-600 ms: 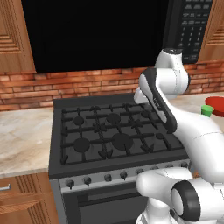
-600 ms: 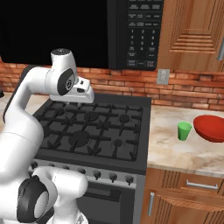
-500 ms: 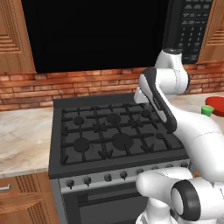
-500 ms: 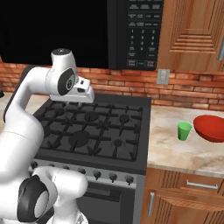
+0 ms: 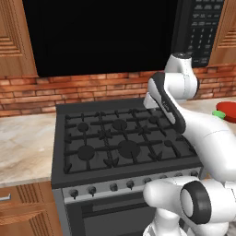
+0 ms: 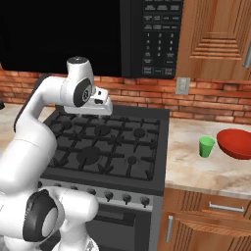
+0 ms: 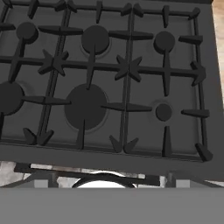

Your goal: Pick the cup and bowl from the counter and place them on the counter next to the sink.

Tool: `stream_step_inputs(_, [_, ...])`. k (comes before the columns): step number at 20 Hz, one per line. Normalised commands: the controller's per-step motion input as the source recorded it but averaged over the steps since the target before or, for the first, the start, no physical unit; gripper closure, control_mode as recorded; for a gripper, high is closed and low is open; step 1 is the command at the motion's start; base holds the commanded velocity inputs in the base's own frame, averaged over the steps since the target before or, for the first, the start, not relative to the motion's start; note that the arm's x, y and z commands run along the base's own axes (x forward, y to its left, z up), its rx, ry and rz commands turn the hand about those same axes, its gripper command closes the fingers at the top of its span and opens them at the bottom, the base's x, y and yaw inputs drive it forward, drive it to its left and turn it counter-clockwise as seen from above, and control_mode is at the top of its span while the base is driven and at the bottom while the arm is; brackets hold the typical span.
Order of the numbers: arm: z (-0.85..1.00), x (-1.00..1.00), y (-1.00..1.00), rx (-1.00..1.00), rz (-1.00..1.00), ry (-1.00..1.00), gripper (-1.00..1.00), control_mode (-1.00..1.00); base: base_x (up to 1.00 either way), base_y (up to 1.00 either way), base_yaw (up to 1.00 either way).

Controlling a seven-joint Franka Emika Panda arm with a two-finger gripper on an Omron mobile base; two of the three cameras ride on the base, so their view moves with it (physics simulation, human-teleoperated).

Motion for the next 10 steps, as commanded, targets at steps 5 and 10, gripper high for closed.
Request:
stream_step_inputs(5, [-0.21, 0.21, -0.41, -0.05, 0.0, 0.01, -1.0, -1.0, 0.0, 0.0, 0.0])
stream_step_inputs(10, [-0.14, 0.13, -0.49, -0.05, 0.0, 0.03, -1.0, -1.0, 0.0, 0.0, 0.0])
